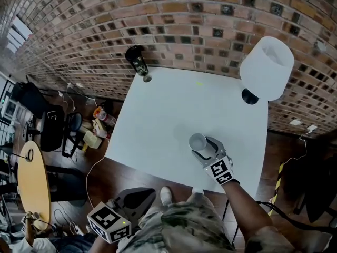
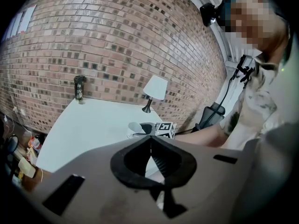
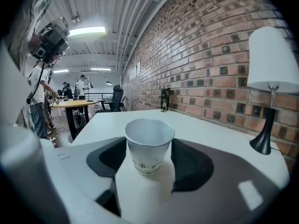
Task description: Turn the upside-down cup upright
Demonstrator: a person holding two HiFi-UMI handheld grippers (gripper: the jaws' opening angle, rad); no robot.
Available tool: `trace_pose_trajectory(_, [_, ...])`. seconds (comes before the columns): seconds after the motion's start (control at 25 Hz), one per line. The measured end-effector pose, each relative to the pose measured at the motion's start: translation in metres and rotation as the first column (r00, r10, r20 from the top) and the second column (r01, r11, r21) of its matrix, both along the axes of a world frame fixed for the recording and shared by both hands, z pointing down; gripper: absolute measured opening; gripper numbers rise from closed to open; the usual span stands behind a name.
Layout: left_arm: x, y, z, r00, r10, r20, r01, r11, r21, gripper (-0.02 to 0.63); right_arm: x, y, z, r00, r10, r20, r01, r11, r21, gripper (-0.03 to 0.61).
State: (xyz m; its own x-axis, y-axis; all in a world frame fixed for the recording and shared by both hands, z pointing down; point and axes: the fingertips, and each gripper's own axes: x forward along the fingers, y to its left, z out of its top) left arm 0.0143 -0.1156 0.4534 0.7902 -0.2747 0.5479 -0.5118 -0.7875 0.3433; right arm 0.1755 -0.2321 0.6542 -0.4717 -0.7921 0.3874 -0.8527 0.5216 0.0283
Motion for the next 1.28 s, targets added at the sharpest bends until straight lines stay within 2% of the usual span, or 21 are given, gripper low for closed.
trace_pose_trajectory(0.32, [-0.005, 0.017, 0.010, 0.998, -0.060, 0.002, 0.060, 0.998, -0.027, 0.008, 0.009, 0.001, -0.002, 1.000, -0.002, -0.006, 0.002, 0.999, -0.032, 0.333])
trace_pose_trajectory(0.6, [-0.035, 0.047, 0.007, 0.999, -0.047, -0.022, 0.047, 0.999, 0.002, 0.007, 0.019, 0.052, -0.029, 0.994, 0.112, 0.000, -0.112, 0.993, -0.043, 0.374])
trace_pose_trajectory(0.84, [-0.090, 0.098, -0.007, 0.997, 0.013, -0.073, -0.009, 0.998, 0.062, 0.008, -0.008, 0.161, -0.065, 0.985, 0.171, -0.029, -0.173, 0.982, -0.074, 0.374])
trace_pose_trajectory(0.96, [-0.123, 0.135, -0.009, 0.990, 0.029, -0.137, -0.020, 0.998, 0.065, 0.008, -0.049, 0.232, -0.081, 0.984, 0.168, -0.061, -0.174, 0.978, -0.111, 0.374])
trace_pose_trajectory(1.08, [-0.156, 0.180, -0.004, 0.979, 0.078, -0.189, -0.070, 0.996, 0.047, 0.008, -0.100, 0.309, -0.102, 0.981, 0.186, -0.049, -0.192, 0.969, -0.155, 0.374])
trace_pose_trajectory(1.28, [-0.197, 0.247, 0.000, 0.968, 0.127, -0.218, -0.128, 0.992, 0.010, 0.008, -0.169, 0.419, -0.137, 0.976, 0.215, -0.013, -0.213, 0.955, -0.205, 0.374])
